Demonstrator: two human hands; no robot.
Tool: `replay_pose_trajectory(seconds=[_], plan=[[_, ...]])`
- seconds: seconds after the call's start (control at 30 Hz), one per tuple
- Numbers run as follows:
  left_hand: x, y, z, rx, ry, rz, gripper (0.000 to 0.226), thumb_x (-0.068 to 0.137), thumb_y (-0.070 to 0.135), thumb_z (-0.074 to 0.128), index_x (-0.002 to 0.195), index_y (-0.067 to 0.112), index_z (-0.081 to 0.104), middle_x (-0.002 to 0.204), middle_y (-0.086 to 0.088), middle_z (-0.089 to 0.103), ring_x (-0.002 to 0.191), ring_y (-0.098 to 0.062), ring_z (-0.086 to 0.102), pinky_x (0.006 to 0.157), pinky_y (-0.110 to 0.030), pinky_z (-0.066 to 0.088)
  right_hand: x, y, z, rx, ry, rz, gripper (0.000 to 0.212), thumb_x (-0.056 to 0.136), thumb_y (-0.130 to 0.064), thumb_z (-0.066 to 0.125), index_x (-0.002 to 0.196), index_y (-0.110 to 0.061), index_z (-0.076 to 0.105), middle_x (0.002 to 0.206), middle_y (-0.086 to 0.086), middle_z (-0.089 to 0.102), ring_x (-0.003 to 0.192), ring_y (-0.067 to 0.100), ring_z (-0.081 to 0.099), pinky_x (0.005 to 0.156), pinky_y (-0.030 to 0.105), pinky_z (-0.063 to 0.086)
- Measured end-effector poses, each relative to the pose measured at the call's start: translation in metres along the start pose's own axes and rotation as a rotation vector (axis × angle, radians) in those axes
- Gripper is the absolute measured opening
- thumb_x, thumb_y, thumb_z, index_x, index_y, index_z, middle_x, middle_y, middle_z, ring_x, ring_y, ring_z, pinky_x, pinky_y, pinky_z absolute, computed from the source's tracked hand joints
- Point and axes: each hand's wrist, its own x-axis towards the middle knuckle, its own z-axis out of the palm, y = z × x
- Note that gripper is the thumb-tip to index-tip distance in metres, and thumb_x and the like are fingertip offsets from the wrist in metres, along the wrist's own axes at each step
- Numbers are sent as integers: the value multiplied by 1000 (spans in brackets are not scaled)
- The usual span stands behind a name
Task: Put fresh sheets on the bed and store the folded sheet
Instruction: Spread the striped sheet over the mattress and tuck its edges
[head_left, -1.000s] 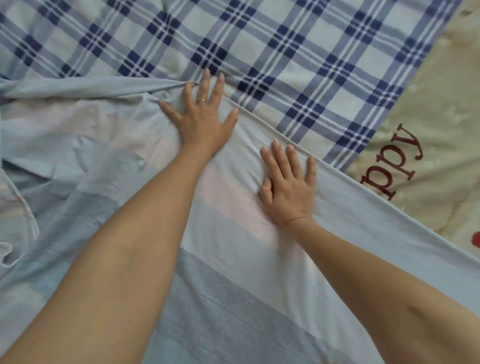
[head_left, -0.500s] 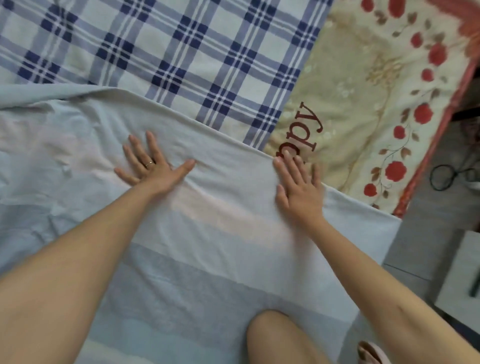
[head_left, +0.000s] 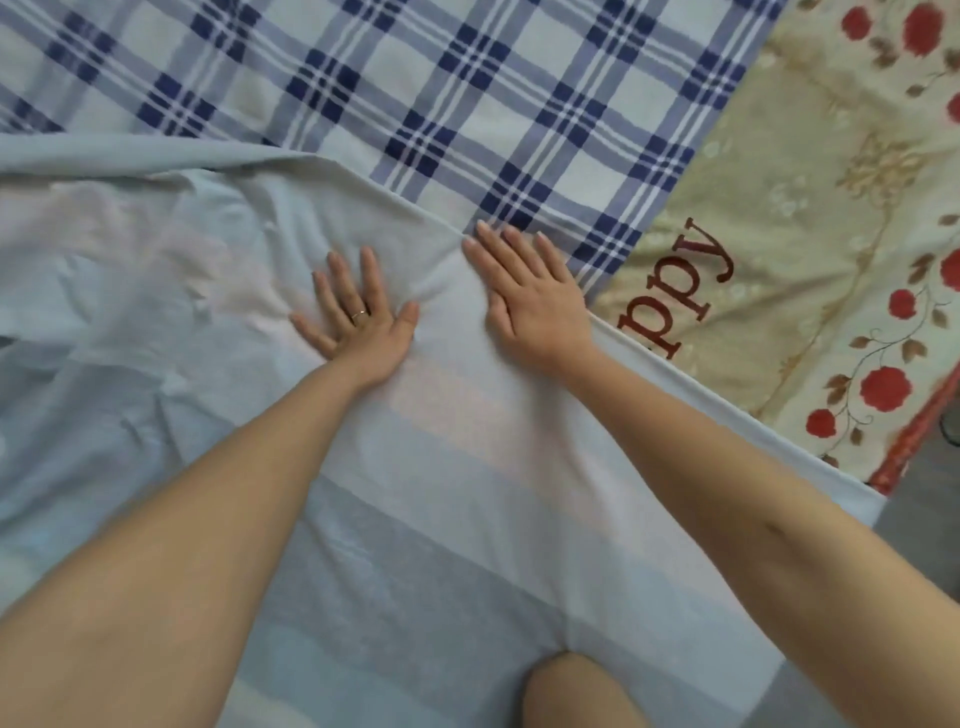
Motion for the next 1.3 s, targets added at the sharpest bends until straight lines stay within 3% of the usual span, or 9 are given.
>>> replay_pose_trajectory(seconds=[0.27,0.43,0.57,0.67,0.83,0.93,1.0,1.13,1.3], plan=[[-28,-8,-7,-89,64,103,66,97,43,30,150,28,-7,157,-2,-19,144,-18,-17,108,-60,-12,20,-52,-61,-68,-234,227,59,95,-17,32,151,-10,12,159,7,2,146,26,-1,118,43,1],[-148,-83,74,7,197,288,63,84,48,38,141,18,40,154,-12,23,143,-26,18,108,-60,5,-69,-100,-18,-36,-70,-37,63,87,-28,37,147,-10,26,154,10,26,142,28,22,116,41,5],[-185,-231,103,191,237,178,72,78,59,38,145,35,24,154,5,22,141,-27,23,103,-67,15,-110,-147,41,-106,-263,-413,74,85,-47,37,151,-26,11,151,2,33,139,23,23,115,46,0],[-167,-340,73,188,332,-48,78,76,65,35,146,33,24,155,2,23,141,-29,20,101,-69,10,-79,-217,73,-161,-276,-414,73,85,-63,30,150,-36,13,152,0,33,138,27,22,110,56,0],[-133,-477,6,-167,511,-602,90,82,67,44,151,26,4,159,-9,-4,145,-32,-4,104,-68,-4,16,-372,92,-217,-208,-487,78,84,-69,23,144,-36,-15,158,2,-13,146,23,-9,107,55,-20],[-129,-556,-30,-413,492,-855,111,73,77,47,149,24,-13,157,-7,-16,145,-30,-11,107,-68,-3,68,-472,110,-187,-86,-549,88,82,-71,23,149,-21,-5,159,5,-5,147,22,-2,112,45,-17],[-129,-621,-46,-499,405,-882,115,67,83,44,147,29,-17,156,-2,-21,144,-29,-15,107,-68,-3,96,-543,125,-168,-12,-576,87,83,-67,28,150,-15,12,158,9,12,146,24,12,114,41,-7],[-123,-674,-56,-503,318,-852,125,53,91,45,143,38,-23,153,7,-29,142,-27,-22,105,-70,-8,138,-604,134,-186,-8,-479,68,96,-45,32,150,-31,-6,159,-1,-10,147,19,-5,115,44,-11],[-118,-716,-72,-534,197,-819,141,39,94,49,138,37,-34,149,2,-38,140,-27,-29,103,-68,-11,149,-656,144,-211,38,-426,61,97,-38,32,151,-31,3,160,0,-1,147,23,2,116,48,-4]])
